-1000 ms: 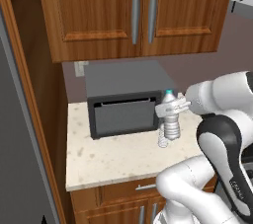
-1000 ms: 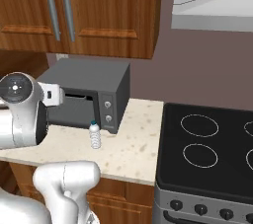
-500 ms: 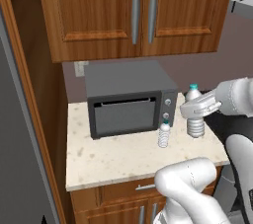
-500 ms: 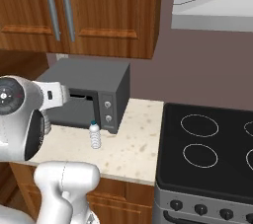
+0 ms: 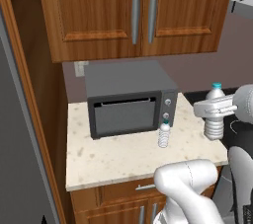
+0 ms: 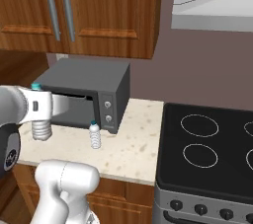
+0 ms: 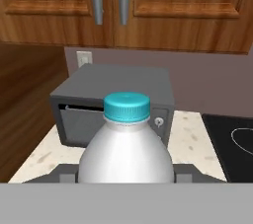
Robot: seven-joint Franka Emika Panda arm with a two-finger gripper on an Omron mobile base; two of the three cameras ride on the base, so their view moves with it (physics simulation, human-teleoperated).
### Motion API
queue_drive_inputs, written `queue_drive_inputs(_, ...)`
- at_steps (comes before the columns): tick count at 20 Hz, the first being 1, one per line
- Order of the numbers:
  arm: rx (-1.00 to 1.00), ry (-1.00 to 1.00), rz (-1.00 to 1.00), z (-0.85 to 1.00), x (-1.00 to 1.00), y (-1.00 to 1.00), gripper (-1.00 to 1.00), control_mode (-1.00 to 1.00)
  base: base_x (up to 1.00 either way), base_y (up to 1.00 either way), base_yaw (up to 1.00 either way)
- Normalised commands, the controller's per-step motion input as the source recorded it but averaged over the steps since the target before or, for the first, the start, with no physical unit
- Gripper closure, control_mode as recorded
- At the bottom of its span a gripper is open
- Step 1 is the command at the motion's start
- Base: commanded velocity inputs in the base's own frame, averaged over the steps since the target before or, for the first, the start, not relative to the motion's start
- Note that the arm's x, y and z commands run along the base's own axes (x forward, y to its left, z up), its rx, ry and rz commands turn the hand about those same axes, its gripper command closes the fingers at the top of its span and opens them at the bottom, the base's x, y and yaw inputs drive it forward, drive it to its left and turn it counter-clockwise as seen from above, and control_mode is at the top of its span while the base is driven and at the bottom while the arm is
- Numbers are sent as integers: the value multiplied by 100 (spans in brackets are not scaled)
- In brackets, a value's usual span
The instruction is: Take the bottled waters from the counter and place them in the freezer to freeze. Close the freezer door after placing the bottles.
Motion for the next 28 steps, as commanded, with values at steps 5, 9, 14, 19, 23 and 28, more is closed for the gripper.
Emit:
queue_drive_inputs(5,0,-13,0,0,-41,-1,100,-100,0,0,0)
queue_drive_inputs(9,0,-5,0,-1,-18,0,100,-100,0,0,0)
queue_drive_inputs(14,0,0,0,-1,-1,0,100,-100,0,0,0)
queue_drive_inputs(19,0,0,0,0,0,0,100,-100,0,0,0)
queue_drive_inputs(23,0,0,0,0,-17,0,100,-100,0,0,0)
queue_drive_inputs(28,0,0,0,0,-9,0,100,100,-62,0,0)
